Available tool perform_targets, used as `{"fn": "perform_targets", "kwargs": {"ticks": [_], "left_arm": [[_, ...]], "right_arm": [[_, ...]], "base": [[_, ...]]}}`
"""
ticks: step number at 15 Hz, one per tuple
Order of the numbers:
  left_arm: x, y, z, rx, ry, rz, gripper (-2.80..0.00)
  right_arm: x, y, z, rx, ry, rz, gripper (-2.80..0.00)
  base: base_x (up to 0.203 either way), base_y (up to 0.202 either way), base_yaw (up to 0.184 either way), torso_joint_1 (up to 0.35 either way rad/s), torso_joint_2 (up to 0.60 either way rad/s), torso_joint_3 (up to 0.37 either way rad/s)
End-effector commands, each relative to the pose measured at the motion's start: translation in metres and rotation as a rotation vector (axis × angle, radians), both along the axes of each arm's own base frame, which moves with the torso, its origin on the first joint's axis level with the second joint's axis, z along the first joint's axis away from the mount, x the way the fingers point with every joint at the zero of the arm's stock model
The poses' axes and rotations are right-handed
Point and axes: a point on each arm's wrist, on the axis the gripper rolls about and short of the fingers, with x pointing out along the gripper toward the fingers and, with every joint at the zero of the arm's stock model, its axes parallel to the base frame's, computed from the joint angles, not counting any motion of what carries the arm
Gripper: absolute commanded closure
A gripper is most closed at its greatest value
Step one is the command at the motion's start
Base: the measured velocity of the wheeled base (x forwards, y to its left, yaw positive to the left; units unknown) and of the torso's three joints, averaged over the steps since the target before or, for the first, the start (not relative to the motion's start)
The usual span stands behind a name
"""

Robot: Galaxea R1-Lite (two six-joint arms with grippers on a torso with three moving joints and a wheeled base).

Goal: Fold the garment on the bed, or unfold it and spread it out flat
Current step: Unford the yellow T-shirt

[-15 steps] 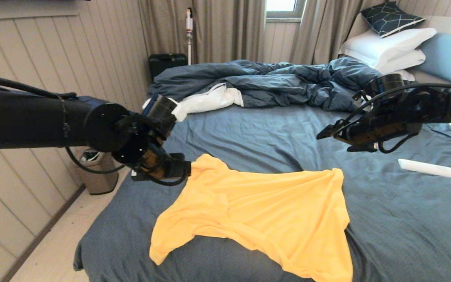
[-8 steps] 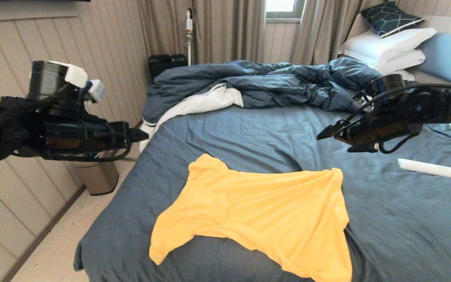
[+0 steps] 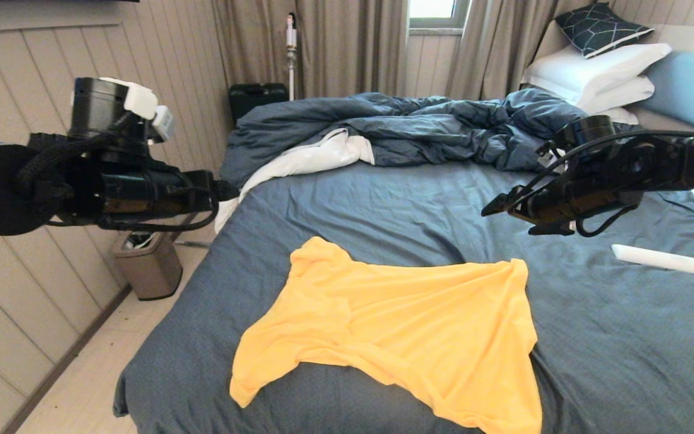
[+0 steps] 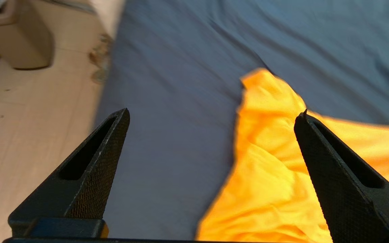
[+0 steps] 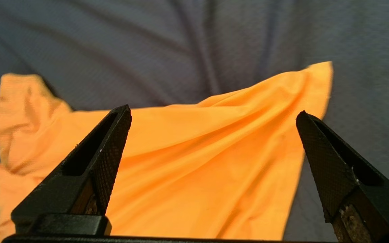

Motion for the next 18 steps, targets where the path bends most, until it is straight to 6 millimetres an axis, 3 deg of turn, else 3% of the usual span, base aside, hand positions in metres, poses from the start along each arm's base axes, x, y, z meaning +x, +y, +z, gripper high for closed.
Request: {"fn": "perform_targets", "kwargs": {"ticks": [1,7,12,13,15,18], "left_arm": [[0.008,-0.02,-0.017,0.018,0.043,-0.039,-2.8],[0.017,-0.042,-0.034,0.037,0.085,-0.087,-2.8],[0.031,-0.078,-0.068,0.078,0.168,-0.115,-2.8],[0.032,-0.084,-0.069,0.085,0.175,-0.103,0.0],[0.033,-0.09,-0.065,0.079,0.184,-0.111,0.0],[0.041,-0.106,-0.08,0.091,0.215,-0.129,0.0]], "right_arm": [[0.001,-0.001,-0.001,0.002,0.005,-0.004,-2.8],[0.004,-0.003,-0.004,0.002,0.007,-0.007,-2.8],[0.004,-0.003,-0.004,0.003,0.008,-0.008,-2.8],[0.004,-0.003,-0.003,0.003,0.006,-0.009,-2.8],[0.004,-0.003,-0.002,0.003,0.003,-0.009,-2.8],[0.004,-0.004,-0.002,0.003,0.003,-0.011,-2.8]], "base": [[0.0,0.0,0.0,0.0,0.0,0.0],[0.0,0.0,0.0,0.0,0.0,0.0],[0.0,0.0,0.0,0.0,0.0,0.0],[0.0,0.0,0.0,0.0,0.0,0.0],[0.0,0.0,0.0,0.0,0.0,0.0],[0.0,0.0,0.0,0.0,0.0,0.0]]}}
